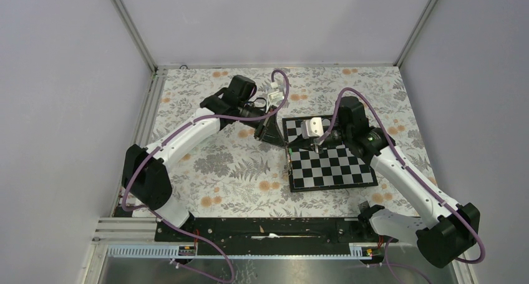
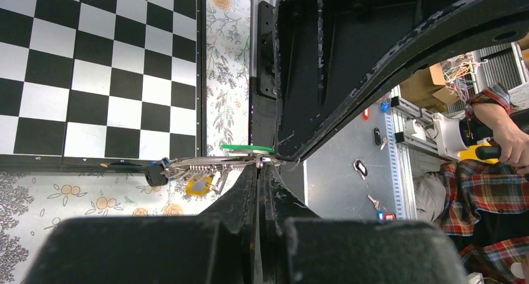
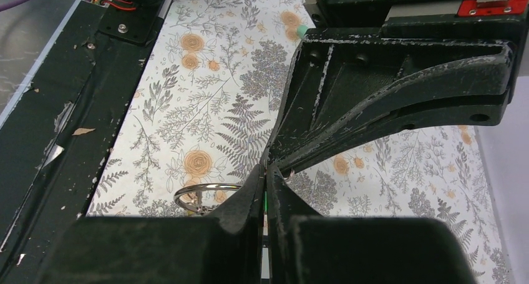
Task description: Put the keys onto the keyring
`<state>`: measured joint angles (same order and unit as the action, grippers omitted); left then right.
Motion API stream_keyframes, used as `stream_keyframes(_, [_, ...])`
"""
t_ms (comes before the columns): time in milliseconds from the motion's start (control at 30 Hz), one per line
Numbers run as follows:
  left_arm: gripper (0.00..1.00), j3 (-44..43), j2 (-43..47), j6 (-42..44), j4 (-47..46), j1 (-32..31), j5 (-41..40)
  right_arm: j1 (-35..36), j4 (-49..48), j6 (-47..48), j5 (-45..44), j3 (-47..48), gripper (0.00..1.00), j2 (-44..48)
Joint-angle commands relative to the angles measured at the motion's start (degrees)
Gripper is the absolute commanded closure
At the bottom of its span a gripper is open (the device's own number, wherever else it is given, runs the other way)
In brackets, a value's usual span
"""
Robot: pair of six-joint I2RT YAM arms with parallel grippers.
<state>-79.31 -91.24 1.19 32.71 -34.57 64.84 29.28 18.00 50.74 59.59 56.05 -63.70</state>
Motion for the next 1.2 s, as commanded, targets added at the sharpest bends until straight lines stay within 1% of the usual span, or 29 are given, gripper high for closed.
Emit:
stream_keyframes(0, [1.0,-0.06,0.47,-0.34,-3.19,-0.24,1.75,0.61,-2.33,-0.58,-0.1,0.35,1.0,0.8])
stream_keyframes(167, [1.0,0.97,2.05,1.06,-3.12,-0.07,1.56,0.45,0.89,3.98,-4.99,0.64,1.0,1.86])
stream_keyframes(333, [1.0,1.39,4.26,3.76,-1.69,0.69,1.34,0.45,4.47,7.08,-7.95,1.03,1.0,3.51])
stream_keyframes(467, [1.0,1.17,4.47,4.4,-0.9,0.82,1.79,0.45,4.62,6.93,-6.48,0.71,1.0,3.84])
stream_keyframes(633, [1.0,0.58,3.31,2.51,-1.96,0.82,2.64,0.52,3.04,4.76,-3.75,0.39,1.0,2.82])
stream_keyframes(900, [1.0,0.98,2.33,-0.9,-4.38,0.86,4.38,0.6,0.61,2.39,-2.03,-0.53,1.0,1.49])
stream_keyframes(1167, [1.0,1.11,2.1,-1.02,-5.19,0.82,4.68,0.78,-0.44,1.38,-1.41,-0.98,1.0,1.0])
